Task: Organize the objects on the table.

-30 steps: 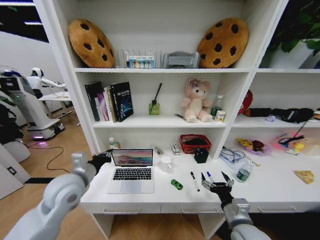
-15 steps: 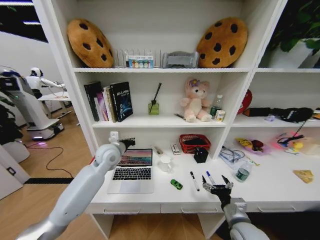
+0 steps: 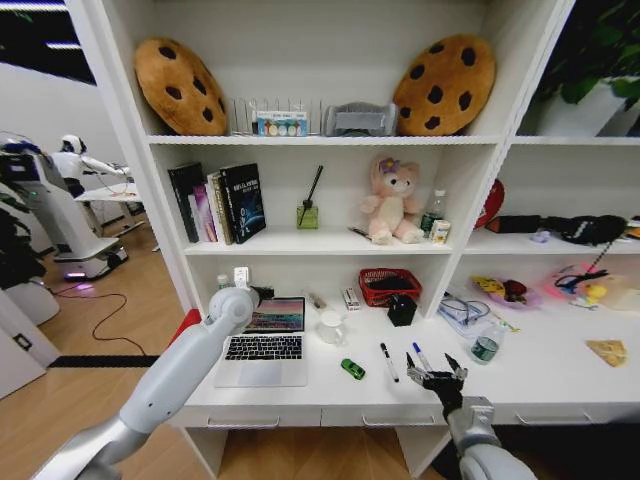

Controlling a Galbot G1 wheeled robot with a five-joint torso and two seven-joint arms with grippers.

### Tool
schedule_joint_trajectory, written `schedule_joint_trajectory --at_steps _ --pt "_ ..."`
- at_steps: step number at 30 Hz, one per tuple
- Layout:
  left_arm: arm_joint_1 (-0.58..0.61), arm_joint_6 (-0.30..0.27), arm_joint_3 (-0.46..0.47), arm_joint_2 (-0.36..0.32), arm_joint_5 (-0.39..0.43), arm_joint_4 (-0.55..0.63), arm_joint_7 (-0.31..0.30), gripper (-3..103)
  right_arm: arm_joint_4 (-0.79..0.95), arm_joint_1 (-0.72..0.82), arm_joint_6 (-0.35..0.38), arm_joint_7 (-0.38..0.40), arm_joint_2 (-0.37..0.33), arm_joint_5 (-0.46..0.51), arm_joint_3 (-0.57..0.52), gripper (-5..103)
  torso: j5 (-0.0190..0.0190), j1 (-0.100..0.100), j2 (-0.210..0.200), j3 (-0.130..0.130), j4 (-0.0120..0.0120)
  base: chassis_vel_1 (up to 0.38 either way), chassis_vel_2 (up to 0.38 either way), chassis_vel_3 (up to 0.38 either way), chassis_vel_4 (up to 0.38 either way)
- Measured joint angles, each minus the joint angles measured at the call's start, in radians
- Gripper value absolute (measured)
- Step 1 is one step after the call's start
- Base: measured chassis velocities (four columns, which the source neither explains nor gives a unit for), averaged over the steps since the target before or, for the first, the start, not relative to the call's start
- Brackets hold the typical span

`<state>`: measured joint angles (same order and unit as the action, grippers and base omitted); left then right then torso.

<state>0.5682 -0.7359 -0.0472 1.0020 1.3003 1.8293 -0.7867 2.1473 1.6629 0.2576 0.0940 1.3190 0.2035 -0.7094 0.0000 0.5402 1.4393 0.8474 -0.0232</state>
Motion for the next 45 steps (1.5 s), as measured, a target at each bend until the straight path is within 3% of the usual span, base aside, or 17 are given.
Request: schedule_joint_trajectory --at_steps 11,14,20,23,25,26,27,28,30,31,33,34,37,39,41,44,45 --pt "0.137 0.000 0.035 -0.077 0.060 0.159 -0.086 0 -0.005 0.016 0.002 0.022 0.012 -0.010 0.011 100 -0.0001 0.000 0.000 0.000 -0.0001 0.000 0.000 0.000 0.000" --pt "0.326 0.000 0.062 -0.106 0.093 0.252 -0.151 0 -0.024 0.013 -0.003 0.022 0.016 -0.027 0.029 100 -0.0002 0.000 0.000 0.000 0.0003 0.000 0.000 0.000 0.000" --pt "0.436 0.001 0.084 -0.078 0.069 0.253 -0.168 0 -0.027 0.013 -0.010 0.020 0.025 -0.042 0.043 100 -0.0001 0.000 0.000 0.000 0.0004 0.000 0.000 0.000 0.000" --pt "0.410 0.066 0.113 -0.033 -0.033 0.231 -0.091 1 -0.017 0.019 -0.014 0.018 0.025 -0.042 0.040 100 -0.0004 0.000 0.000 0.000 0.0001 0.000 0.000 0.000 0.000" --pt "0.369 0.156 0.187 0.000 -0.243 0.197 0.091 12 -0.007 0.022 -0.016 0.017 0.024 -0.042 0.035 100 0.0000 0.000 0.000 0.000 -0.0007 0.000 0.000 0.000 0.000" --pt "0.369 0.156 0.187 0.000 -0.243 0.197 0.091 12 -0.007 0.022 -0.016 0.017 0.024 -0.042 0.035 100 0.0000 0.000 0.000 0.000 -0.0007 0.000 0.000 0.000 0.000" --pt "0.367 0.230 0.249 0.004 -0.382 0.176 0.215 17 0.001 0.024 -0.017 0.017 0.024 -0.042 0.034 100 0.0000 0.000 0.000 0.000 -0.0006 0.000 0.000 0.000 0.000" --pt "0.367 0.230 0.249 0.004 -0.382 0.176 0.215 17 0.001 0.024 -0.017 0.017 0.024 -0.042 0.034 100 0.0000 0.000 0.000 0.000 -0.0006 0.000 0.000 0.000 0.000" --pt "0.415 0.396 0.371 -0.014 -0.556 0.131 0.384 28 0.018 0.026 -0.017 0.017 0.025 -0.041 0.033 100 -0.0001 0.000 0.000 0.000 0.0000 0.000 0.000 0.000 0.000" --pt "0.415 0.396 0.371 -0.014 -0.556 0.131 0.384 28 0.018 0.026 -0.017 0.017 0.025 -0.041 0.033 100 -0.0001 0.000 0.000 0.000 0.0000 0.000 0.000 0.000 0.000" --pt "0.490 0.476 0.468 -0.035 -0.601 0.124 0.474 39 0.032 0.028 -0.017 0.016 0.027 -0.042 0.033 100 -0.0001 0.000 0.000 0.000 0.0001 0.000 0.000 0.000 0.000" --pt "0.490 0.476 0.468 -0.035 -0.601 0.124 0.474 39 0.032 0.028 -0.017 0.016 0.027 -0.042 0.033 100 -0.0001 0.000 0.000 0.000 0.0001 0.000 0.000 0.000 0.000" --pt "0.647 0.505 0.613 -0.049 -0.601 0.199 0.582 49 0.054 0.033 -0.021 0.016 0.027 -0.044 0.025 100 -0.0004 0.000 0.000 0.000 0.0006 0.000 0.000 0.000 0.000" --pt "0.841 0.506 0.774 -0.016 -0.596 0.326 0.618 60 0.091 0.044 -0.010 0.016 0.023 -0.028 0.014 100 0.0001 0.000 0.000 0.000 0.0005 0.000 0.000 0.000 0.000" --pt "0.885 0.507 0.806 -0.002 -0.603 0.350 0.631 66 0.098 0.046 -0.006 0.016 0.022 -0.026 0.012 100 -0.0003 0.000 0.000 0.000 0.0007 0.000 0.000 0.000 0.000" --pt "1.086 0.544 0.936 0.079 -0.685 0.452 0.744 82 0.122 0.053 0.013 0.017 0.017 -0.022 0.009 100 0.0003 0.000 0.000 0.000 0.0005 0.000 0.000 0.000 0.000" --pt "1.086 0.544 0.936 0.079 -0.685 0.452 0.744 82 0.122 0.053 0.013 0.017 0.017 -0.022 0.009 100 0.0003 0.000 0.000 0.000 0.0005 0.000 0.000 0.000 0.000"
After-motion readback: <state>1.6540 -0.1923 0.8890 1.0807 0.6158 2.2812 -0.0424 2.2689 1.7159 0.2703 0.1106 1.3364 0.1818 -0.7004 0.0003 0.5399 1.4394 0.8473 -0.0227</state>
